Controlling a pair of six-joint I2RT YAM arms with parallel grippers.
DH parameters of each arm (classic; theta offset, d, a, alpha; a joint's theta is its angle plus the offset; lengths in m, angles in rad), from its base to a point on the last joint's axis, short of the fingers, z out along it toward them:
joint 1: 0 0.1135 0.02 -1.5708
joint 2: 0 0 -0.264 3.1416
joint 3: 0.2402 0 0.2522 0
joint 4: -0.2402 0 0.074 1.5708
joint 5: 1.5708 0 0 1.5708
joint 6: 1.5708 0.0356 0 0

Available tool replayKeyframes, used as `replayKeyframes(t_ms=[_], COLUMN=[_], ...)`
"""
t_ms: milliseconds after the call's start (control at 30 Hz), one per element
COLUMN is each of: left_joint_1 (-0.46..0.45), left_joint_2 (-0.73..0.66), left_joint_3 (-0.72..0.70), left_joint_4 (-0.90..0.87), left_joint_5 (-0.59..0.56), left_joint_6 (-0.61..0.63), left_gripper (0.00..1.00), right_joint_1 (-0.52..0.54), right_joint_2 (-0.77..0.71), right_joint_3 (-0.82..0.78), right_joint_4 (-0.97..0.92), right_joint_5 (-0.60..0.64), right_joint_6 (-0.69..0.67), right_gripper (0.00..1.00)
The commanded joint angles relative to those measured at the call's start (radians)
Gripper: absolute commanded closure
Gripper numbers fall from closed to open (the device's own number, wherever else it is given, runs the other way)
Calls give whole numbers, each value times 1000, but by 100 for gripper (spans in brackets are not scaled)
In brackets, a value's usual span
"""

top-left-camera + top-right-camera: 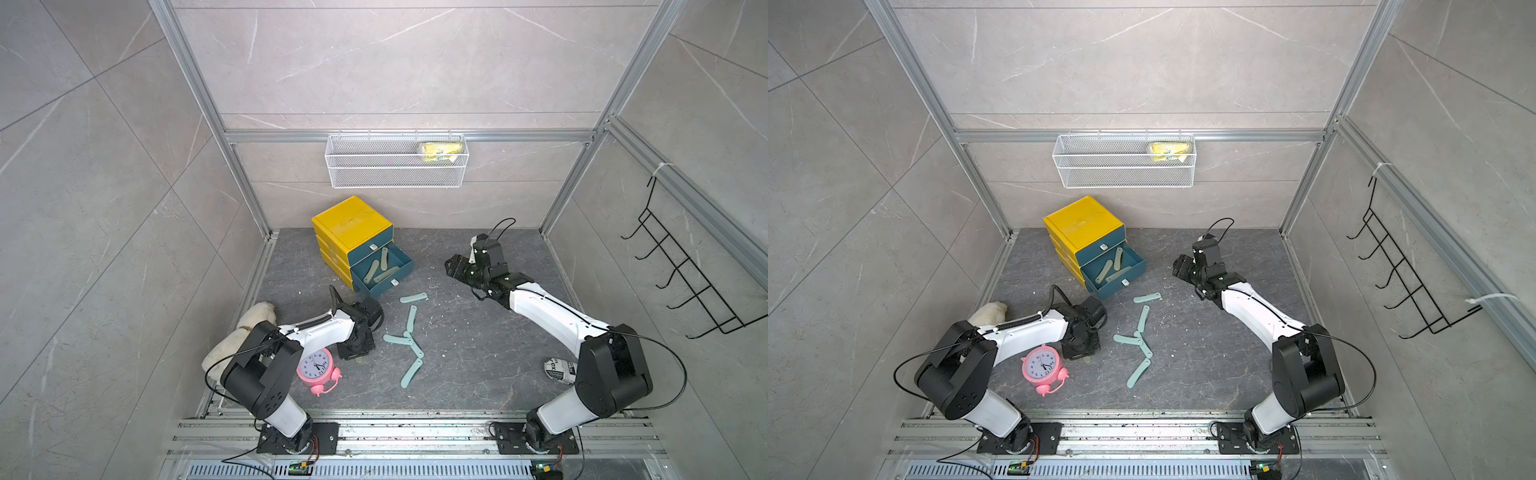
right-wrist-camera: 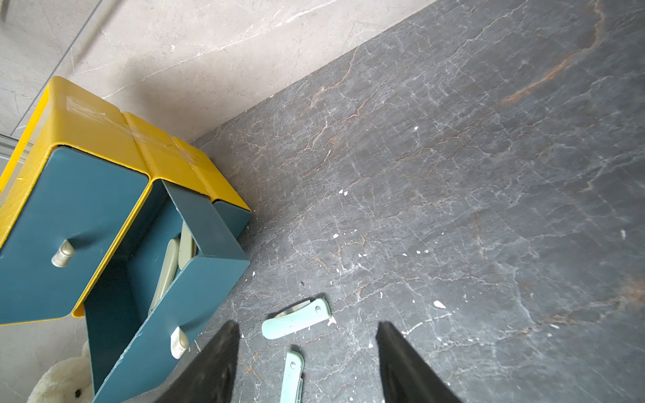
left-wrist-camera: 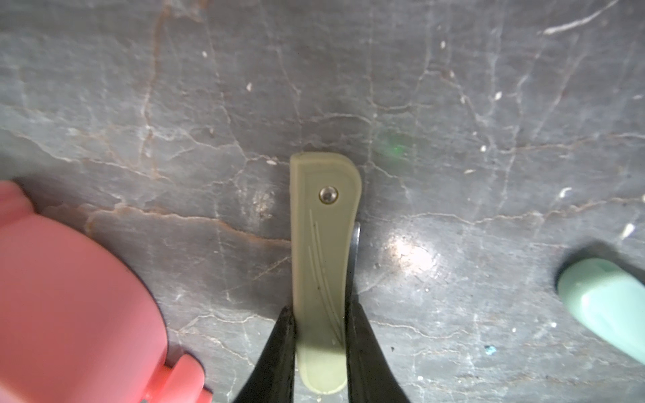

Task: Place the fruit knives into the drawer by color
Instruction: Pick up the fruit knife from the center of the board.

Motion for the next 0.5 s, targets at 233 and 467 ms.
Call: replayKeyframes(t_ms=[233,467], left_joint_1=[-200,-230], left_joint_2=[-82,-69], left_joint_3=[234,479], left_joint_4=[-243,-304], left_joint_5=[-265,-372], left_joint_6=[41,125], left_gripper=[91,93], right_joint_1=[-9,-11], right_joint_2=[-12,-15], right_joint_3=[-3,-6], right_joint_4=[15,10], right_joint_5=[-11,-11], right_joint_6=[14,16], right_gripper=[35,35])
